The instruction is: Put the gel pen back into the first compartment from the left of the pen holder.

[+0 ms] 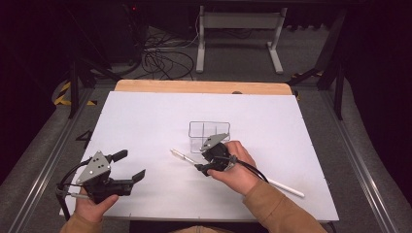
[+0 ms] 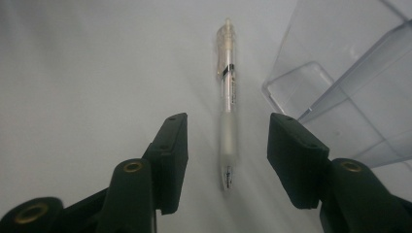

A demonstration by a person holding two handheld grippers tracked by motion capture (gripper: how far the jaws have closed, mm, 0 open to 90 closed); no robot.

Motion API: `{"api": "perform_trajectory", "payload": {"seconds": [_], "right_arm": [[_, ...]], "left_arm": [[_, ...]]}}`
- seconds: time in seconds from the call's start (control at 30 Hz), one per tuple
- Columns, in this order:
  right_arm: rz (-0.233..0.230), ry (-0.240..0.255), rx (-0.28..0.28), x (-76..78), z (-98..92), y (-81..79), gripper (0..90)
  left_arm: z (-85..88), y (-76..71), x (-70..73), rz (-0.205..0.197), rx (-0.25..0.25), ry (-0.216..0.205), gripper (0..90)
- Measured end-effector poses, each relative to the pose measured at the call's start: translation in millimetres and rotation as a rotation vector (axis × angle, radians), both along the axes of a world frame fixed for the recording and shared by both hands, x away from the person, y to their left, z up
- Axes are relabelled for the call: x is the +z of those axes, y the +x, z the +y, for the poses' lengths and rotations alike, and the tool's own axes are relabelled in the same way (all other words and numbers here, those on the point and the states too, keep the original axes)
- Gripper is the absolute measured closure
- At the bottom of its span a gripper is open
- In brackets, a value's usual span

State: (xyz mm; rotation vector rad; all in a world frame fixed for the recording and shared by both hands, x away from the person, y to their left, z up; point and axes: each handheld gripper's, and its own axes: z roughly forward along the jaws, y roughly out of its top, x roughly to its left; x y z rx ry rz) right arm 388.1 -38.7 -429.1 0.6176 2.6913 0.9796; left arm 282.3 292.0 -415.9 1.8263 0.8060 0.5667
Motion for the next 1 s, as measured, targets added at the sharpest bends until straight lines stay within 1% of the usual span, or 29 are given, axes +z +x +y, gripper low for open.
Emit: {"api": "perform_trajectory", "payload": {"seconds": [0.2, 0.47, 0.6, 0.73, 0.97, 1.0], "right_arm": [[0.024, -0.038, -0.006, -9.5, 2.0, 1.1, 53.1], [0.047, -0.087, -0.007, -17.6, 5.8, 1.3, 58.3], [0.049, -0.113, -0.007, -21.6, 7.4, 1.5, 61.8], [0.051, -0.128, -0.005, -24.0, 9.1, 1.2, 65.0], [0.041, -0.148, -0.005, -26.8, 9.6, 4.1, 72.3], [0.046, -0.144, -0.007, -27.0, 9.7, 4.3, 73.5]], "left_arm": [[-0.2, 0.2, -0.2, -0.002, -0.001, 0.003, 13.4], [-0.3, 0.0, -0.2, -0.002, 0.0, 0.005, 13.4], [-0.1, 0.2, -0.3, -0.003, 0.0, 0.007, 13.4], [-0.2, 0.2, -0.4, -0.003, -0.001, 0.007, 13.4], [-0.1, 0.1, -0.2, -0.003, -0.001, 0.008, 13.4], [-0.1, 0.1, -0.3, -0.003, 0.0, 0.007, 13.4]]}}
